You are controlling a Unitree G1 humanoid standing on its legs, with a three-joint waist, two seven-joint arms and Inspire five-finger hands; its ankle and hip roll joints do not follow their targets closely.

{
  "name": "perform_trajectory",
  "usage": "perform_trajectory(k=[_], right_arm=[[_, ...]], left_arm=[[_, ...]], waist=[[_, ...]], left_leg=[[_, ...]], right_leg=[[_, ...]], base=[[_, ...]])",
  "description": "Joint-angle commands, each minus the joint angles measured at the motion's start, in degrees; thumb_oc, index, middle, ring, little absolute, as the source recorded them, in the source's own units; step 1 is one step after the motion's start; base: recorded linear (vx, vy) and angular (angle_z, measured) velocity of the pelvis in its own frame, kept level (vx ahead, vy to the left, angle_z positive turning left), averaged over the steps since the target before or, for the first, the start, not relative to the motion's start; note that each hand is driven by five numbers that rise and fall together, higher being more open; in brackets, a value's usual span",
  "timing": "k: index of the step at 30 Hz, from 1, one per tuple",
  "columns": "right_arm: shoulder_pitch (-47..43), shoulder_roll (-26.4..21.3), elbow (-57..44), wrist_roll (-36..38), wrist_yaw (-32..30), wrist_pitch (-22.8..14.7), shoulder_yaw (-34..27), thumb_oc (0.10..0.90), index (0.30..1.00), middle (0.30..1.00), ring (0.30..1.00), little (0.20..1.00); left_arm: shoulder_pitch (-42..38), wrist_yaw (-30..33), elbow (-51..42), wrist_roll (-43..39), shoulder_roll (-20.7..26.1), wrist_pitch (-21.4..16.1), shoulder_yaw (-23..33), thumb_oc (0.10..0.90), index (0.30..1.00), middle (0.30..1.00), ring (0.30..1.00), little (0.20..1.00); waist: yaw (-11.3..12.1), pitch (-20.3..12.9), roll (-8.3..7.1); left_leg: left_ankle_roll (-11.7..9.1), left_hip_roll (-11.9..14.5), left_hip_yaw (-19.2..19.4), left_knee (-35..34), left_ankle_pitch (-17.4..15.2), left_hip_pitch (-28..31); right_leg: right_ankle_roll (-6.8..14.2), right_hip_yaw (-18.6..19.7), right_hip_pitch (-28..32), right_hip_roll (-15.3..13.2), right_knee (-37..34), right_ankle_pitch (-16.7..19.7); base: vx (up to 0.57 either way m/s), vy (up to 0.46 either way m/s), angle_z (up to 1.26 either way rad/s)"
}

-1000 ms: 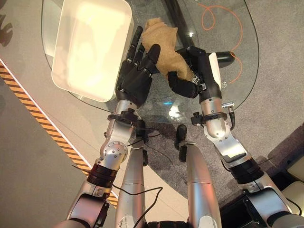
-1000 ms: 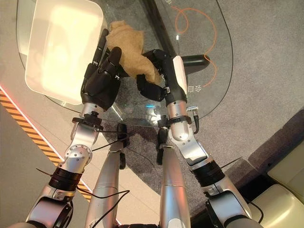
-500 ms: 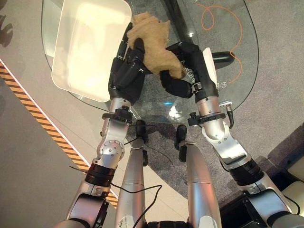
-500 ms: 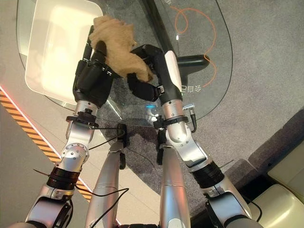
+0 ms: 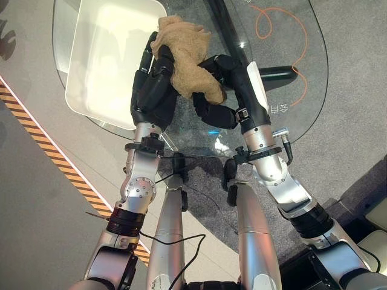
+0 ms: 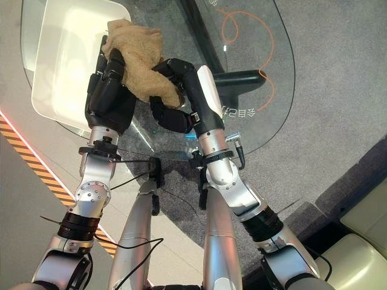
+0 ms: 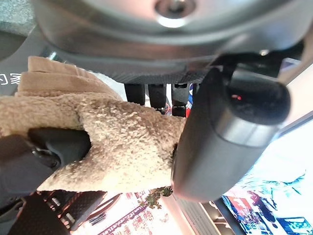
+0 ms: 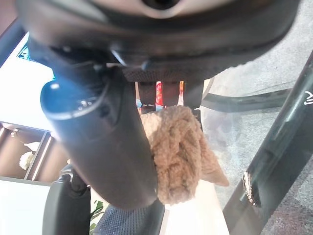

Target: Wipe the table with a cloth and put it in the basket.

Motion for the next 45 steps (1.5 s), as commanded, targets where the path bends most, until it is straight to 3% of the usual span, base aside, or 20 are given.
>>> perform_trajectory(k=[1,3,4,5,6,7,17,21,28,45], right_arm=[[-9.1,3.1,-9.1,-1.5,0.2,-6.1,-1.8,0.1,0.3,0.3,0.3,0.2],[-9.1,3.1,-9.1,-1.5,0.1,-6.0,-1.7,0.1,0.3,0.3,0.3,0.2],[-9.1,3.1,-9.1,-1.4,0.1,-5.9,-1.8,0.24,0.42,0.42,0.42,0.34],[-9.0,3.1,-9.1,-1.4,0.0,-6.0,-1.8,0.457,0.606,0.606,0.606,0.557],[-9.0,3.0,-9.1,-1.4,0.0,-6.0,-1.9,0.542,0.679,0.679,0.679,0.642],[-9.0,3.0,-9.1,-1.0,0.2,-6.1,-2.0,0.8,0.9,0.9,0.9,0.9],[-8.9,3.5,-9.1,-1.0,0.1,-6.1,-2.1,0.8,0.9,0.9,0.9,0.9],[-8.8,3.7,-9.0,-1.1,0.0,-6.1,-2.3,0.8,0.9,0.9,0.9,0.9],[-8.4,4.4,-8.9,-1.7,0.1,-6.2,-2.7,0.8,0.9,0.9,0.9,0.9],[-8.9,4.8,-8.9,-1.3,-0.2,-5.8,-3.3,0.8,0.9,0.9,0.9,0.9]], left_arm=[[-4.6,-5.8,-11.7,3.8,-1.2,-0.4,-5.3,0.1,0.3,0.3,0.3,0.2],[-4.5,-5.8,-11.6,3.9,-1.3,-0.6,-5.3,0.1,0.3,0.3,0.3,0.2],[-4.4,-5.9,-11.6,3.8,-1.2,-0.8,-5.2,0.1,0.3,0.3,0.3,0.2],[-4.4,-5.8,-11.7,3.9,-1.3,-0.8,-5.1,0.1,0.3,0.3,0.3,0.2],[-4.4,-5.8,-11.7,3.8,-1.3,-0.9,-5.1,0.1,0.3,0.3,0.3,0.2],[-4.4,-5.6,-11.9,4.0,-1.3,-1.1,-4.9,0.1,0.3,0.3,0.3,0.2],[-4.4,-4.6,-11.8,5.2,-1.6,-4.0,-4.4,0.1,0.3,0.3,0.3,0.2],[-4.4,-3.2,-12.0,5.7,-1.7,-6.3,-3.7,0.1,0.3,0.3,0.3,0.2],[-3.7,0.5,-12.3,7.6,-3.0,-14.0,-1.8,0.1,0.3,0.3,0.3,0.2],[-4.7,9.9,-12.7,15.4,-3.2,-21.7,1.1,0.1,0.3,0.3,0.3,0.2]], waist=[[0.7,-1.6,-0.11],[0.7,-1.6,-0.11],[0.7,-1.6,-0.09],[0.7,-1.6,-0.07],[0.7,-1.6,-0.06],[0.7,-1.6,-0.08],[0.9,-1.6,-0.14],[1.1,-1.6,-0.14],[1.3,-1.6,-0.33],[1.7,-1.6,-0.74]], left_leg=[[5.4,-3.5,4.6,2.0,-3.6,2.1],[5.4,-3.5,4.6,1.9,-3.6,2.2],[5.4,-3.5,4.6,1.7,-3.5,2.3],[5.4,-3.6,4.6,1.8,-3.5,2.2],[5.4,-3.6,4.6,1.8,-3.5,2.2],[5.4,-3.6,4.6,1.7,-3.5,2.2],[5.4,-3.6,4.4,1.8,-3.5,2.0],[5.3,-3.6,4.4,2.1,-3.6,1.7],[5.4,-3.8,4.1,2.3,-3.6,1.5],[5.1,-3.9,3.7,2.5,-3.6,1.5]], right_leg=[[1.3,2.2,2.1,4.6,-7.4,5.2],[1.3,2.2,2.2,4.6,-7.5,5.2],[1.3,2.1,2.3,4.7,-7.7,5.3],[1.3,2.1,2.3,4.6,-7.7,5.2],[1.3,2.1,2.2,4.6,-7.7,5.2],[1.3,2.1,2.2,4.6,-7.7,5.2],[1.2,1.9,2.1,4.6,-7.5,5.1],[1.2,1.8,1.9,4.5,-7.2,5.0],[1.1,1.8,1.6,4.7,-6.9,4.8],[0.9,1.4,1.8,4.8,-6.5,4.3]], base=[[0.0,0.0,0.0],[0.0,0.0,0.0],[0.0,0.0,0.0],[0.0,0.0,0.0],[0.0,0.0,0.0],[0.0,0.0,0.0],[0.0,0.0,0.0],[0.0,0.0,0.0],[0.0,0.0,0.0],[0.0,0.0,0.0]])
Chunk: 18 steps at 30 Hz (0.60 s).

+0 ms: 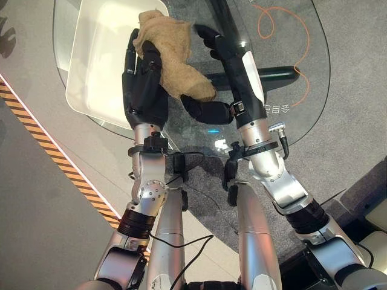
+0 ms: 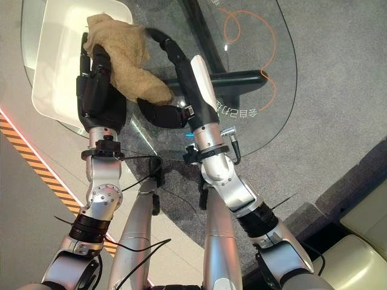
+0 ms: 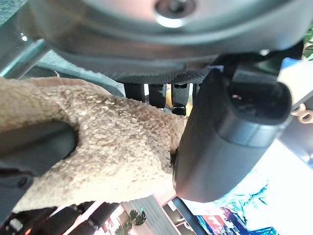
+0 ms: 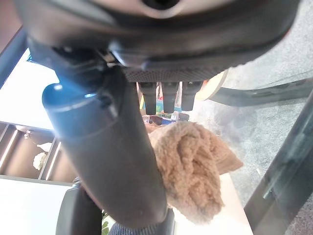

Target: Wipe the table with a cloth and put it in the basket.

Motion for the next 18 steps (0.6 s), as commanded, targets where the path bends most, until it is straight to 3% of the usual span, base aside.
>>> perform_trajectory(k=[1,18], right_arm=[[-6.3,2.2,-8.9,-1.3,-1.2,-5.8,-3.2,0.8,0.9,0.9,0.9,0.9],[-6.8,2.6,-8.7,-1.5,-1.5,-6.0,-3.4,0.8,0.9,0.9,0.9,0.9]], left_arm=[[-4.8,-0.5,-12.7,6.3,1.5,-8.3,3.0,0.1,0.3,0.3,0.3,0.2],[-5.8,6.1,-12.2,13.2,2.1,-11.1,4.8,0.1,0.3,0.3,0.3,0.2]], waist=[[1.5,-1.6,-0.73],[1.6,-1.6,-0.62]], left_leg=[[5.1,-3.9,3.8,2.7,-3.6,1.5],[4.9,-3.9,3.8,2.8,-3.6,1.4]], right_leg=[[0.8,1.5,1.8,4.8,-6.3,4.3],[0.7,1.5,1.6,5.0,-6.0,4.1]], base=[[0.0,0.0,0.0],[0.0,0.0,0.0]])
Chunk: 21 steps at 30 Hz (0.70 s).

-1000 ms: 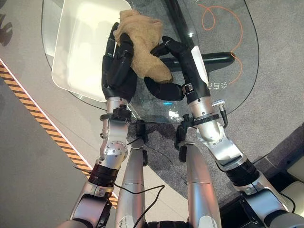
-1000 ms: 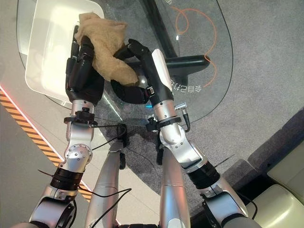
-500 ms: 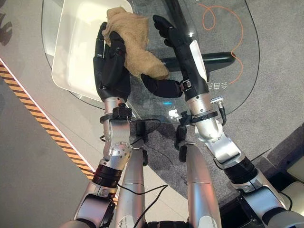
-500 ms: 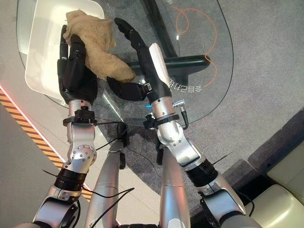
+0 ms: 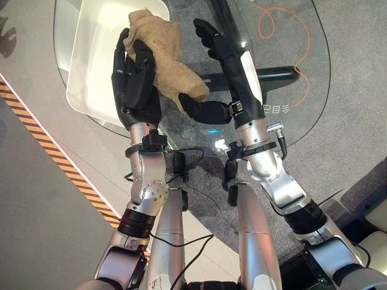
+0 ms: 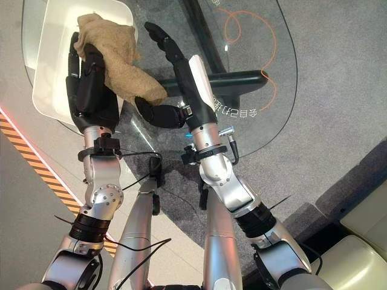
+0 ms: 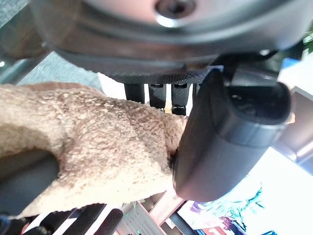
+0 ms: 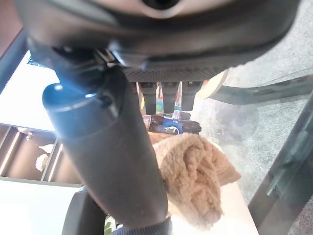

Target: Wipe the table with a cloth and put it in the basket.

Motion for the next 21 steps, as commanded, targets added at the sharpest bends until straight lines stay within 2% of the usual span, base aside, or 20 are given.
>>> perform_trajectory(k=[1,21], right_arm=[[-6.8,2.1,-8.8,-1.7,-1.5,-5.9,-3.5,0.8,0.9,0.9,0.9,0.9],[-4.5,0.0,-8.8,-3.5,-8.1,-8.8,-8.1,0.8,0.9,0.9,0.9,0.9]], left_arm=[[-5.6,-0.8,-12.1,6.6,2.2,-9.0,4.1,0.1,0.3,0.3,0.3,0.2],[-5.8,3.6,-10.8,13.6,4.3,-10.8,7.0,0.1,0.3,0.3,0.3,0.2]], waist=[[1.5,-1.6,-0.63],[0.8,-1.6,-0.74]], left_leg=[[4.9,-3.9,3.8,2.8,-3.5,1.3],[4.8,-3.5,4.0,3.4,-4.0,1.0]], right_leg=[[0.7,1.5,1.7,5.0,-6.1,4.1],[0.8,2.1,1.3,5.2,-5.6,3.9]], base=[[0.0,0.0,0.0],[0.0,0.0,0.0]])
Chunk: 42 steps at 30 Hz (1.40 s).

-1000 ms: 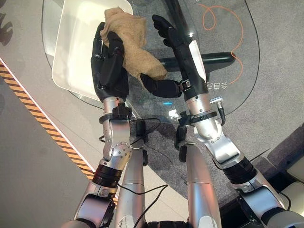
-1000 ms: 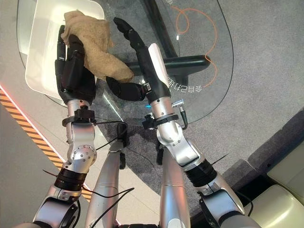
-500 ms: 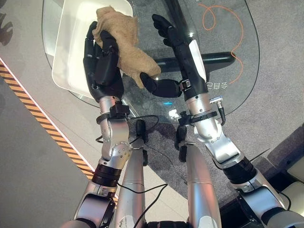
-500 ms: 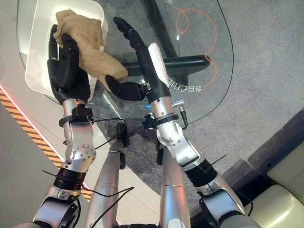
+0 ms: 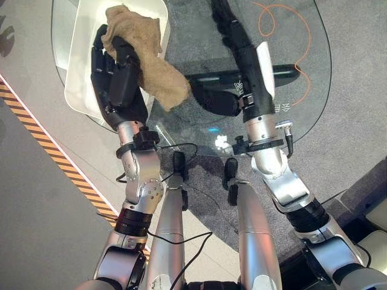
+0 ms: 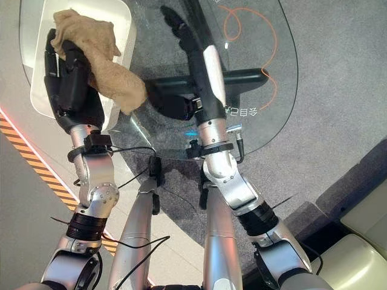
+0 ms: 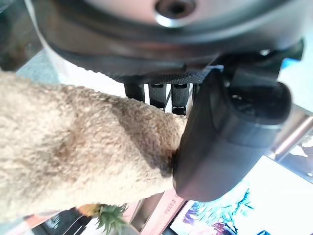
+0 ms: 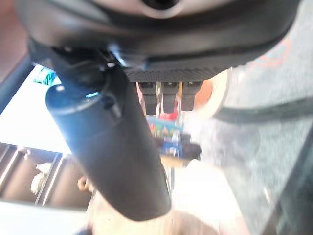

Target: Wipe the table with a cloth and put it in the basket.

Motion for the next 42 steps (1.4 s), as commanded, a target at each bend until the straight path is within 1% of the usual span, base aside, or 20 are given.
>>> perform_trajectory(k=[1,11,16,19,20,21,22,27,29,32,36,38,42], right_arm=[[-4.2,0.3,-8.5,-3.5,-3.4,-7.9,-3.3,0.8,0.9,0.9,0.9,0.9],[-3.0,-1.4,-5.8,-5.5,-9.2,-7.5,-5.7,0.8,0.9,0.9,0.9,0.9],[-1.7,-3.1,-0.7,-6.3,-15.2,-6.6,-7.4,0.8,0.9,0.9,0.9,0.9],[-0.8,-3.7,2.8,-5.6,-18.0,-7.8,-8.4,0.8,0.9,0.9,0.9,0.9],[-0.7,-3.8,3.1,-5.5,-18.4,-7.7,-8.5,0.8,0.9,0.9,0.9,0.9],[-0.1,-3.9,5.1,-5.2,-20.5,-8.4,-9.1,0.8,0.9,0.9,0.9,0.9],[0.0,-4.0,5.9,-4.9,-21.2,-8.6,-9.4,0.8,0.9,0.9,0.9,0.9],[0.4,-5.4,11.6,-0.3,-25.5,-9.5,-11.3,0.8,0.9,0.9,0.9,0.9],[0.4,-6.4,15.7,2.3,-27.2,-10.6,-12.4,0.8,0.9,0.9,0.9,0.9],[0.7,-7.2,20.0,6.6,-28.4,-12.4,-13.6,0.8,0.9,0.9,0.9,0.9],[0.8,-7.9,25.6,9.4,-29.8,-14.0,-14.6,0.8,0.9,0.9,0.9,0.9],[0.4,-8.5,28.9,11.2,-30.7,-14.3,-14.5,0.8,0.9,0.9,0.9,0.9],[-0.4,-8.9,35.7,15.8,-31.2,-16.8,-14.7,0.8,0.9,0.9,0.9,0.9]], left_arm=[[-5.8,-0.6,-10.6,7.6,4.1,-9.0,3.0,0.1,0.3,0.3,0.3,0.2],[-6.4,1.4,-8.6,9.6,5.8,-10.0,4.7,0.1,0.3,0.3,0.3,0.2],[-6.8,2.3,-5.8,11.6,7.4,-11.0,5.6,0.1,0.3,0.3,0.3,0.2],[-7.0,2.6,-4.8,11.3,8.3,-11.0,6.1,0.1,0.3,0.3,0.3,0.2],[-7.0,2.7,-4.6,11.5,8.5,-11.0,6.2,0.1,0.3,0.3,0.3,0.2],[-7.2,3.4,-3.7,11.8,9.2,-11.4,6.4,0.1,0.3,0.3,0.3,0.2],[-7.3,3.9,-3.3,12.6,9.5,-11.4,6.5,0.1,0.3,0.3,0.3,0.2],[-8.8,6.5,0.4,14.6,11.1,-12.0,6.7,0.1,0.3,0.3,0.3,0.2],[-9.7,7.0,2.7,14.6,12.2,-12.6,7.0,0.1,0.3,0.3,0.3,0.2],[-10.7,7.8,4.9,15.2,13.6,-12.9,7.1,0.1,0.3,0.3,0.3,0.2],[-12.1,9.2,7.3,15.7,14.9,-13.1,6.9,0.1,0.3,0.3,0.3,0.2],[-13.4,11.0,9.0,17.4,15.9,-12.6,6.3,0.1,0.3,0.3,0.3,0.2],[-16.0,13.3,13.3,18.8,17.2,-12.6,5.5,0.1,0.3,0.3,0.3,0.2]], waist=[[0.8,-1.6,-0.77],[0.4,-1.6,-0.65],[0.1,-1.6,-0.66],[0.0,-1.6,-0.52],[0.0,-1.6,-0.52],[0.0,-1.6,-0.41],[-0.1,-1.6,-0.41],[-0.3,-1.6,-0.24],[-0.3,-1.6,-0.1],[-0.4,-1.6,-0.02],[-0.4,-1.6,0.16],[-0.5,-1.6,0.22],[-0.6,-1.6,0.23]], left_leg=[[4.8,-3.5,4.0,3.3,-4.0,1.6],[4.7,-3.3,4.1,3.3,-4.2,1.7],[4.6,-3.1,4.3,3.4,-4.4,2.0],[4.6,-3.1,4.4,3.3,-4.5,2.2],[4.6,-3.1,4.4,3.3,-4.5,2.2],[4.6,-3.0,4.4,3.1,-4.5,2.3],[4.6,-3.1,4.4,3.0,-4.5,2.5],[4.5,-3.0,4.5,3.1,-4.8,2.6],[4.5,-2.9,4.6,2.9,-4.9,2.8],[4.4,-2.8,4.6,3.0,-5.1,2.8],[4.4,-2.8,4.6,2.8,-5.2,2.8],[4.3,-2.7,4.7,2.8,-5.3,2.7],[4.3,-2.6,4.7,2.7,-5.3,2.7]], right_leg=[[0.8,1.9,1.9,5.2,-5.8,4.0],[0.9,2.2,1.8,5.0,-5.7,3.9],[1.0,2.3,2.0,4.8,-5.6,3.8],[1.0,2.3,2.1,4.7,-5.6,3.8],[1.1,2.3,2.1,4.7,-5.6,3.8],[1.1,2.3,2.2,4.7,-5.8,3.8],[1.1,2.3,2.4,4.7,-6.0,3.8],[1.1,2.4,2.5,4.6,-5.9,3.6],[1.2,2.3,2.6,4.4,-6.0,3.4],[1.2,2.3,2.6,4.3,-6.0,3.4],[1.2,2.3,2.5,4.3,-6.1,3.3],[1.2,2.3,2.5,4.3,-6.2,3.3],[1.2,2.3,2.5,4.3,-6.3,3.4]], base=[[0.0,0.0,0.0],[0.0,0.0,0.0],[0.0,0.0,0.0],[0.0,0.0,0.0],[0.0,0.0,0.0],[-0.01,0.011,-0.04],[-0.01,0.011,-0.04],[0.0,0.01,-0.05],[0.0,0.0,0.0],[0.0,0.0,0.0],[0.0,0.0,0.0],[0.0,0.0,0.0],[0.0,0.0,0.0]])
